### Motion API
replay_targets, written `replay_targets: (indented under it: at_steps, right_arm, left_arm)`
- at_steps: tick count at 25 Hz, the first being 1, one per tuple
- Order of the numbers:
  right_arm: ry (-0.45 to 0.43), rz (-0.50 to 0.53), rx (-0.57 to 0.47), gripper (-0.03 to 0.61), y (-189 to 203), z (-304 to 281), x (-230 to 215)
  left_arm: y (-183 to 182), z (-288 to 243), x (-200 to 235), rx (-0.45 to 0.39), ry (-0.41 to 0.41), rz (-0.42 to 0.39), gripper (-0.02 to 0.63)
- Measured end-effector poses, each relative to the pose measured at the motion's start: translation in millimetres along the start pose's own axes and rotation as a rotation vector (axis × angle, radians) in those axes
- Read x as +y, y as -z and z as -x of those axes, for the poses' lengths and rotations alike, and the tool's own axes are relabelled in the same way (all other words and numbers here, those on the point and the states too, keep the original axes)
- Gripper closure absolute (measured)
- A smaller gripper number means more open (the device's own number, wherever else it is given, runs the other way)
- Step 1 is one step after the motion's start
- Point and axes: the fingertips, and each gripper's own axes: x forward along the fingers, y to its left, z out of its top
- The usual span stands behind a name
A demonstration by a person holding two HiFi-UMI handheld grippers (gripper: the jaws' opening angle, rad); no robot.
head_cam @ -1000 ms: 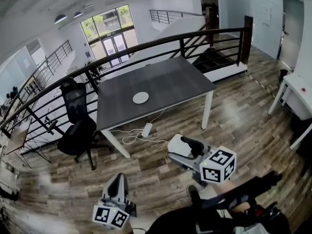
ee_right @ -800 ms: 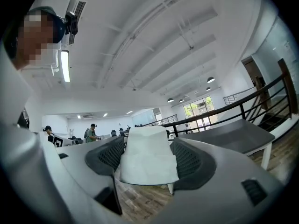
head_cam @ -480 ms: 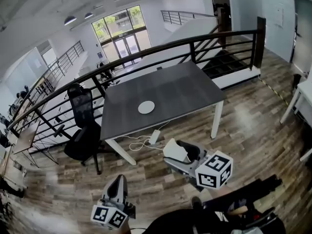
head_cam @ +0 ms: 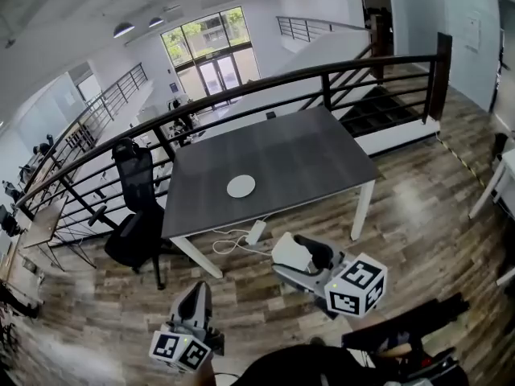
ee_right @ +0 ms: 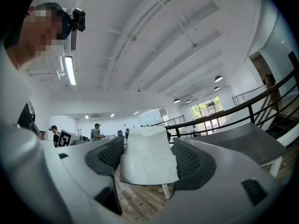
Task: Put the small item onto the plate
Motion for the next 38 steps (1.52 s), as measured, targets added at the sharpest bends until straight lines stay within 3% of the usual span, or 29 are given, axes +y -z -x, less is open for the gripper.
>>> replay_targets:
  at_steps: [13,18,26,38]
  right_arm:
    - [-0.025,-0.012,0.030,0.244,-2,-9,-70]
    - [-0.009,-0.013,0.041,0.243,-2,-29,-88]
    - [0.040,-0.001,0.033,0.242,-11,-79,-100]
    - [0.109,0.007,0.053,0.242,-5,-156,-127]
  left_arm:
    - [8,-55,-9,0.001,-0.065,-0.012,0.609]
    - [8,-74,12,0.020,-0.078,-0.019,0.609]
    - [-8,-109,68,0.010,-0.015,-0.041,0.609]
    - [-18,-152,152,-0.031,0.041,-0.005,0.609]
